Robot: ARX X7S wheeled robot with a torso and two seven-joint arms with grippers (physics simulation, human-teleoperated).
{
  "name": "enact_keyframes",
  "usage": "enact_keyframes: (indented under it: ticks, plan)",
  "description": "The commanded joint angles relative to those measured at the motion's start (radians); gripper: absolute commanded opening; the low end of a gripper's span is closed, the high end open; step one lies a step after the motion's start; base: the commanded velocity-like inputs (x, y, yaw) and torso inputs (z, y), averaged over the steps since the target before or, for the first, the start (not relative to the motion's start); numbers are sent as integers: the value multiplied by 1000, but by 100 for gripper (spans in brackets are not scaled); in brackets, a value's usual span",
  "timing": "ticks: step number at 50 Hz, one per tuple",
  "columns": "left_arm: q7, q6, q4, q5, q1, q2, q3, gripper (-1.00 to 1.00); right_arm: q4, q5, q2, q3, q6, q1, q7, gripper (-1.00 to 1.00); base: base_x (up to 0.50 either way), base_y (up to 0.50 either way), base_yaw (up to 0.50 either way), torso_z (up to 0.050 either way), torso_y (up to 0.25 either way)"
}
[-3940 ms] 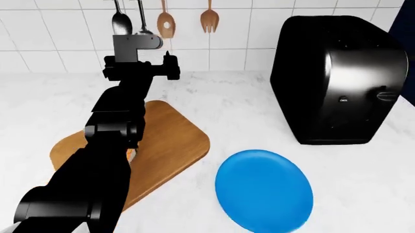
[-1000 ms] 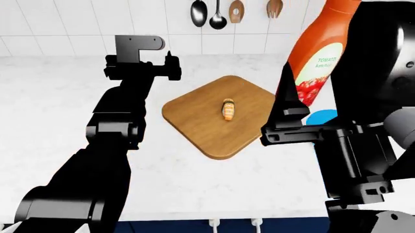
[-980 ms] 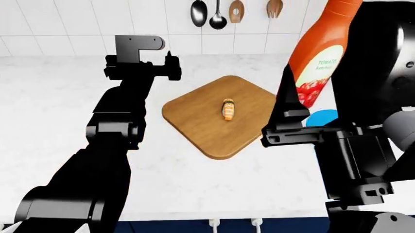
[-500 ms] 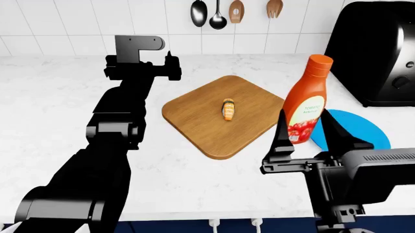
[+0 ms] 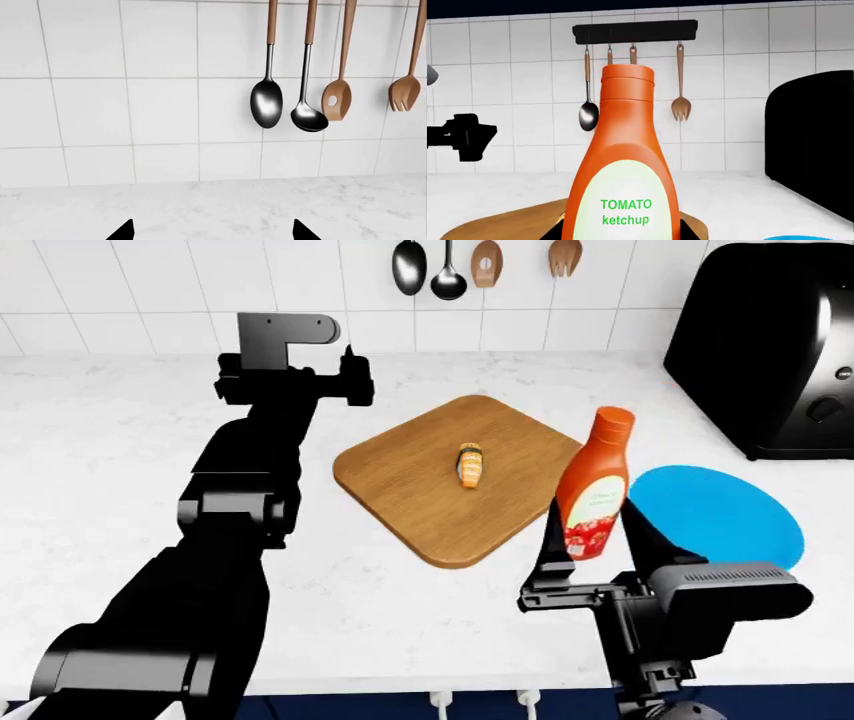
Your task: Pick the sushi from the plate and place it on the cutting board. Then pick the condiment bottle from the cabinet and place it next to the cutting board.
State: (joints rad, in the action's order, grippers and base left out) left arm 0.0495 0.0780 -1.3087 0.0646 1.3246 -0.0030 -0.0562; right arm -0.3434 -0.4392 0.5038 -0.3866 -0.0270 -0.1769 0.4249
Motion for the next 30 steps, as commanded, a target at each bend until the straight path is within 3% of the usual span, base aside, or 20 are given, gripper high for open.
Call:
enact_keyframes:
  ticks: [1,30]
  plan:
    - [2,0,0,0,0,0,1,100,111,37,-43,-16,-42,-32,-39,-100,0,0,0,0,0]
    - [-4,2,0,6,-1,1,-24,100,458,169,-144,-66,-186,-119,-68,-100,4,1,2,0,0]
